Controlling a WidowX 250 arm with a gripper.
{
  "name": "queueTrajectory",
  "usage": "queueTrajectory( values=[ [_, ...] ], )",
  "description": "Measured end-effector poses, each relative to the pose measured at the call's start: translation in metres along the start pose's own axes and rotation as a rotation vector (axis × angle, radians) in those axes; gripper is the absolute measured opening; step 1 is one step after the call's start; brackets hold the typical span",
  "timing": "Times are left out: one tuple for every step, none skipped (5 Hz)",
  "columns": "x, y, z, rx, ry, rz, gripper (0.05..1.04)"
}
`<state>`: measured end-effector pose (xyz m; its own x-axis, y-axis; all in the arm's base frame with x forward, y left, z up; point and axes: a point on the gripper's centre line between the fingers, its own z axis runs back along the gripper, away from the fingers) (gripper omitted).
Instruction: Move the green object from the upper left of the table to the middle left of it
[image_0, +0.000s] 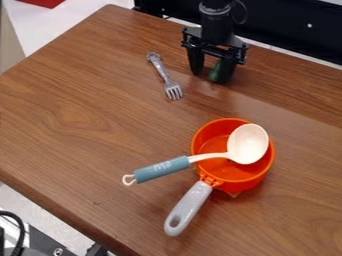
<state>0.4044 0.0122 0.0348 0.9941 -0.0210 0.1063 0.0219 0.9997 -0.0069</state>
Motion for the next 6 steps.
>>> queueTrajectory(
  values=[
    [-0.005, 0.002, 0.000, -0.003, -0.003, -0.011, 0.411],
    [-0.007, 0.002, 0.002, -0.004, -0.002, -0.027, 0.280],
    [-0.015, -0.001, 0.010, -0.018, 0.000, -0.032, 0.280],
    [-0.017, -0.002, 0.029, -0.014, -0.060, -0.034, 0.280],
    [-0.040, 0.005, 0.039, -0.025, -0.083, -0.059, 0.280],
    [-0.078, 0.030, 0.054, -0.052, -0.069, -0.080, 0.280]
  ],
)
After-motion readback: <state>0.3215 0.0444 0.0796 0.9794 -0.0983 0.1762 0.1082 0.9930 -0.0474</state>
